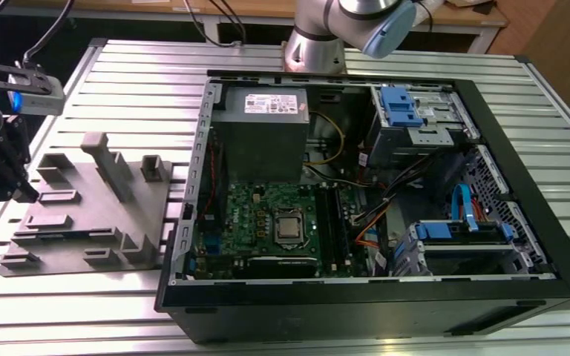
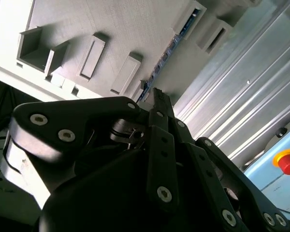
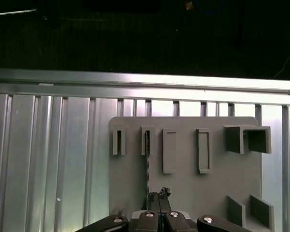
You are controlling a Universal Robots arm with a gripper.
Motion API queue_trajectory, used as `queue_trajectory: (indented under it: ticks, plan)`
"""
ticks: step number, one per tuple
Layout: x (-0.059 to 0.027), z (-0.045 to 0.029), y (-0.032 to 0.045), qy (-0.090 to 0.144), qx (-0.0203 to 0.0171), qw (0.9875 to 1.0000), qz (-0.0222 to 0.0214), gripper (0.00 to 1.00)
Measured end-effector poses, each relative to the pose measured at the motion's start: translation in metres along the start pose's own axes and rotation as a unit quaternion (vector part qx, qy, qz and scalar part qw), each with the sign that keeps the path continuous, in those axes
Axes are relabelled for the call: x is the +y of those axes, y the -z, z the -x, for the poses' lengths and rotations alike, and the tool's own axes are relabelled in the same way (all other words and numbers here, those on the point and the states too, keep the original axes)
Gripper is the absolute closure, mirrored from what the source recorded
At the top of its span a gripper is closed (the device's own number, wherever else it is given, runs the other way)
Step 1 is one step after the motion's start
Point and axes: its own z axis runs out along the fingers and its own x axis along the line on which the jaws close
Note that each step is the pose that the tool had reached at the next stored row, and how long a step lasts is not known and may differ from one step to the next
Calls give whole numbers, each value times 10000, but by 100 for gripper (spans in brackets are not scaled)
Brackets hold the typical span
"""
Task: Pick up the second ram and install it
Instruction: 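Pick up the second ram and move it above second insertion slot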
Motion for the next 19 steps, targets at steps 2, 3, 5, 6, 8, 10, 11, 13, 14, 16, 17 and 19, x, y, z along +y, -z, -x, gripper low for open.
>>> queue_trajectory:
  ticks: [2,3,5,6,8,10,11,13,14,16,17,19]
  plan:
    - [-1,0,-24,0,0,10000,0,93]
    - [-2,-1,-37,0,0,10000,0,93]
    - [-3,-1,-60,0,0,10000,0,93]
    - [-3,-1,-70,0,0,10000,0,93]
    - [-4,-2,-89,0,0,10000,0,93]
    - [-5,-2,-106,0,0,10000,0,93]
    - [-5,-2,-115,0,0,10000,0,93]
    - [-6,-2,-133,0,0,10000,0,93]
    - [-6,-3,-143,0,0,10000,0,93]
    - [-7,-3,-160,0,0,10000,0,93]
    - [-7,-3,-167,0,0,10000,0,93]
    - [-8,-3,-180,0,0,10000,0,93]
